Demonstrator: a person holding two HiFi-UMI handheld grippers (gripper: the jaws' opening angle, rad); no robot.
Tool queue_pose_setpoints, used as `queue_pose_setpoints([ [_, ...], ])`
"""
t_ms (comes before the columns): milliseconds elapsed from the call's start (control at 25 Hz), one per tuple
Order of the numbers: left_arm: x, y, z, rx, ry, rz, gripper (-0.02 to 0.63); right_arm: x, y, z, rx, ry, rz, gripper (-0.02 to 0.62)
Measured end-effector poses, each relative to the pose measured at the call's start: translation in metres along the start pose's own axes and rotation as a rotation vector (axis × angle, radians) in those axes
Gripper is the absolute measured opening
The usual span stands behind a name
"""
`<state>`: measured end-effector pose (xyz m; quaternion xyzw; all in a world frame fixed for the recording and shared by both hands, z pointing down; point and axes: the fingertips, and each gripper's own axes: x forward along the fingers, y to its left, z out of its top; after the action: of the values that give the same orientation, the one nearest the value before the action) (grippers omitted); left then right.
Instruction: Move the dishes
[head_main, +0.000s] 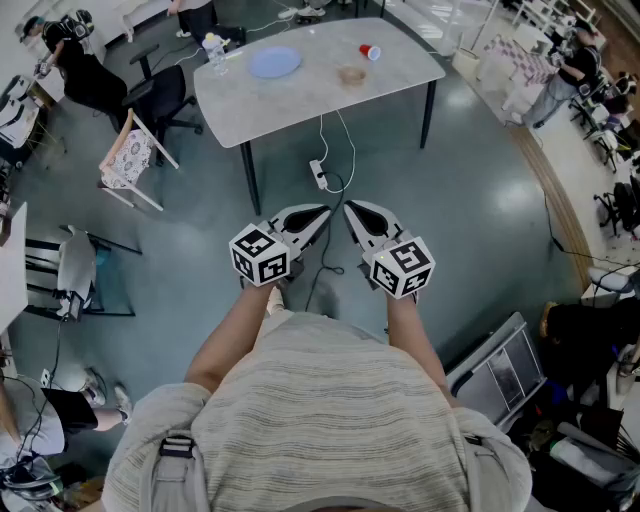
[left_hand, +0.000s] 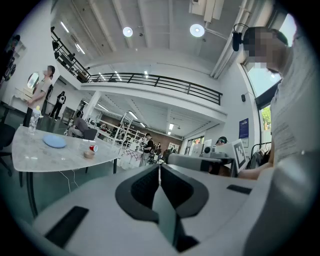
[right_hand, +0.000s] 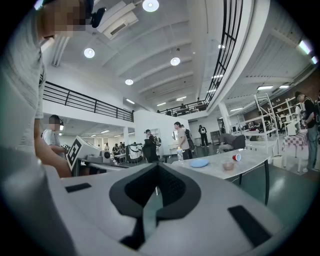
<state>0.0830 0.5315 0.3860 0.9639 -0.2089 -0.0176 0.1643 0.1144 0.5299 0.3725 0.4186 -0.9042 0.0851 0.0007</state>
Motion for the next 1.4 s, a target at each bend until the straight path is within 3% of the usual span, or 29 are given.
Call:
queue_pose_setpoints([
  [800,-0.010,0.014,0.012,0.010,-0.017,0.009,0.025,0.017,0.001,0.007,-0.019,0.000,0.013,0.017],
  [1040,-0.012,0.019,0.011,0.006,-0.020,0.022,0.026,0.020,0.000,0.006,0.023,-0.038,0.021,0.017],
  [1400,-0.004,0.026,0.008,-0.007,-0.013,0.024,0.025,0.027,-0.008,-0.001,0.025,-0.014,0.021,0.018],
])
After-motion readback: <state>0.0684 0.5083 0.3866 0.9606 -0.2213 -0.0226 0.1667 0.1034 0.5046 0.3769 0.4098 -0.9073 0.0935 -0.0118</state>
